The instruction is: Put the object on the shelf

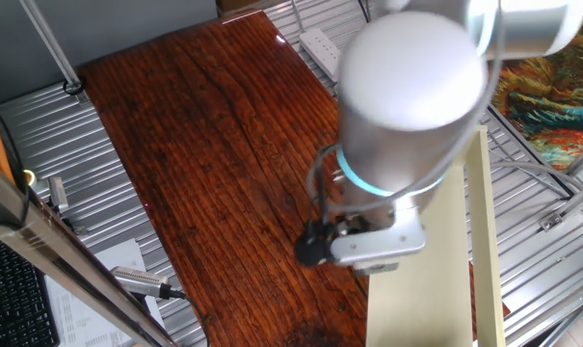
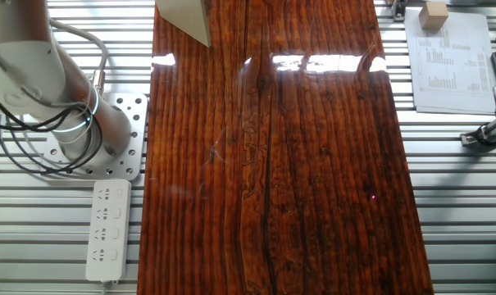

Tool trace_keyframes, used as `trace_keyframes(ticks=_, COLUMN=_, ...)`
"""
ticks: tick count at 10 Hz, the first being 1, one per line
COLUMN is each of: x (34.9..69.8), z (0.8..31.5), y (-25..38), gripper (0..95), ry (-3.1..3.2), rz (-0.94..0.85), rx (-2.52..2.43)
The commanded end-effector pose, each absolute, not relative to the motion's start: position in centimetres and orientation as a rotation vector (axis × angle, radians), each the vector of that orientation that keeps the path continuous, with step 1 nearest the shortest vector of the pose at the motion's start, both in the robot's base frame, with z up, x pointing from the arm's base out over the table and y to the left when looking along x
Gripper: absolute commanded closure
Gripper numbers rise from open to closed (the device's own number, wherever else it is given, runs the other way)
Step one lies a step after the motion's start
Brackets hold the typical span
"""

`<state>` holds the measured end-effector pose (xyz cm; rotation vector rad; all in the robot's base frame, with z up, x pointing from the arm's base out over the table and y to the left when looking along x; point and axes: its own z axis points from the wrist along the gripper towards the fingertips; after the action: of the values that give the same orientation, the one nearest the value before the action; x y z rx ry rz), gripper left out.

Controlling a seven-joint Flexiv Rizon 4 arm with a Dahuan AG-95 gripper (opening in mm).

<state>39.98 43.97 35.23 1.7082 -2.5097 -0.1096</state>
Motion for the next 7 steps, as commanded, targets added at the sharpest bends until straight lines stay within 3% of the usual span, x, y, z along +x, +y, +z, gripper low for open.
trace_keyframes(ticks=1, x=38.3, z=35.5, y=44.9, gripper=95.0, ry=-2.579, rz=-0.109, rx=1.617)
trace_keyframes(ticks=7, x=37.4, z=35.9, y=46.5, gripper=95.0, ry=-2.706, rz=-0.121, rx=1.413)
